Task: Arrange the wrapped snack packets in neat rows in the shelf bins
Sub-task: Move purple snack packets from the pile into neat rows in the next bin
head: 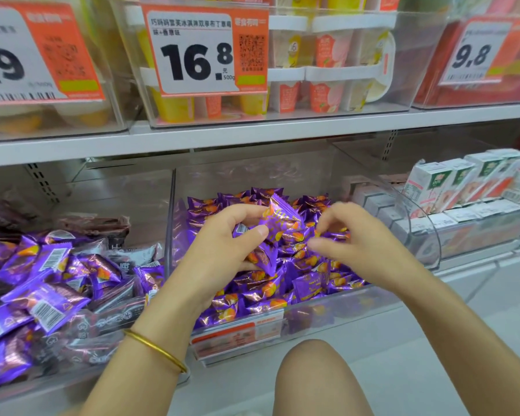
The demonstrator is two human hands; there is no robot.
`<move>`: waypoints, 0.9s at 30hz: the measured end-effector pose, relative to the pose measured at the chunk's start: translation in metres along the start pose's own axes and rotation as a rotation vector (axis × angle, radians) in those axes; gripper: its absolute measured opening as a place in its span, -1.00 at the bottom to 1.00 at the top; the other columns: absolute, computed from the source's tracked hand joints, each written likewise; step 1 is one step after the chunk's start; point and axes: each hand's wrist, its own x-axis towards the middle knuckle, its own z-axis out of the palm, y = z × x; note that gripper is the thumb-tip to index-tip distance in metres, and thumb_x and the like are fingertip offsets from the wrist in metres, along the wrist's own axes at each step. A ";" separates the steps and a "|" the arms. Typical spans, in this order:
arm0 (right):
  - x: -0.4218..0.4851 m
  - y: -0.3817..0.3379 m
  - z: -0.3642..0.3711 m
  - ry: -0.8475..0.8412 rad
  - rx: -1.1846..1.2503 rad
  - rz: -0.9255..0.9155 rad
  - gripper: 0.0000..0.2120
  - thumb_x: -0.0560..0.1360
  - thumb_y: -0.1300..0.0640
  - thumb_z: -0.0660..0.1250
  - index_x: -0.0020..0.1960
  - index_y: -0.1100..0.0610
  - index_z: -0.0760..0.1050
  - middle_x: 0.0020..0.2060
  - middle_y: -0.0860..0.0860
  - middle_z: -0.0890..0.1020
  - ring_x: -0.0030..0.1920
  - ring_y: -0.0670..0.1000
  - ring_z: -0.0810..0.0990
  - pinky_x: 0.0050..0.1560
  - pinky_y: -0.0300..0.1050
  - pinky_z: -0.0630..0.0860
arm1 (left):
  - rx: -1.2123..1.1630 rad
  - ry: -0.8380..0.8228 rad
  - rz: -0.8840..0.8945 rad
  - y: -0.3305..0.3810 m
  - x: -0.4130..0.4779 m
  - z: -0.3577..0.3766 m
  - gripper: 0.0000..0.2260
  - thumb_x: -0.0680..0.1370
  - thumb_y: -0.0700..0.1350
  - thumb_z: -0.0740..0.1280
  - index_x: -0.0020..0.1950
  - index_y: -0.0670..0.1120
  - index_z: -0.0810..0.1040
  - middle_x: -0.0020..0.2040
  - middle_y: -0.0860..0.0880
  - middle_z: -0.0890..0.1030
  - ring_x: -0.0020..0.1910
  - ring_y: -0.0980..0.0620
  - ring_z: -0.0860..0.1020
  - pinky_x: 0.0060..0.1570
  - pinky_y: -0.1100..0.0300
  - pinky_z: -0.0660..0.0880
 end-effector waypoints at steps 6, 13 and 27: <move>-0.001 -0.039 0.013 0.049 0.315 -0.142 -0.75 0.38 0.04 0.41 0.06 -0.07 0.56 -0.08 -0.10 0.60 -0.10 -0.12 0.58 -0.09 -0.20 0.52 | 0.149 -0.059 0.101 0.002 -0.003 0.005 -0.71 0.56 -0.23 0.28 0.15 0.14 0.51 0.11 0.13 0.58 -0.03 0.05 0.63 -0.03 0.07 0.59; -0.003 -0.031 0.005 0.093 1.095 0.223 -0.94 0.45 0.30 0.32 -0.09 0.20 0.50 -0.29 0.14 0.59 -0.35 0.05 0.60 -0.36 -0.17 0.56 | -0.093 0.095 0.002 -0.002 0.002 0.005 -0.83 0.61 -0.22 0.18 0.12 0.02 0.42 0.01 0.04 0.66 -0.16 0.07 0.59 0.00 0.11 0.54; -0.003 -0.026 0.023 -0.004 1.184 0.113 -0.79 0.30 0.18 0.39 -0.07 0.19 0.53 -0.20 0.06 0.66 -0.16 0.03 0.63 -0.15 -0.14 0.60 | -0.403 -0.054 -0.179 0.003 0.001 -0.002 -0.73 0.56 -0.31 0.23 0.26 -0.33 0.43 0.17 -0.30 0.57 0.19 -0.17 0.56 0.17 0.04 0.52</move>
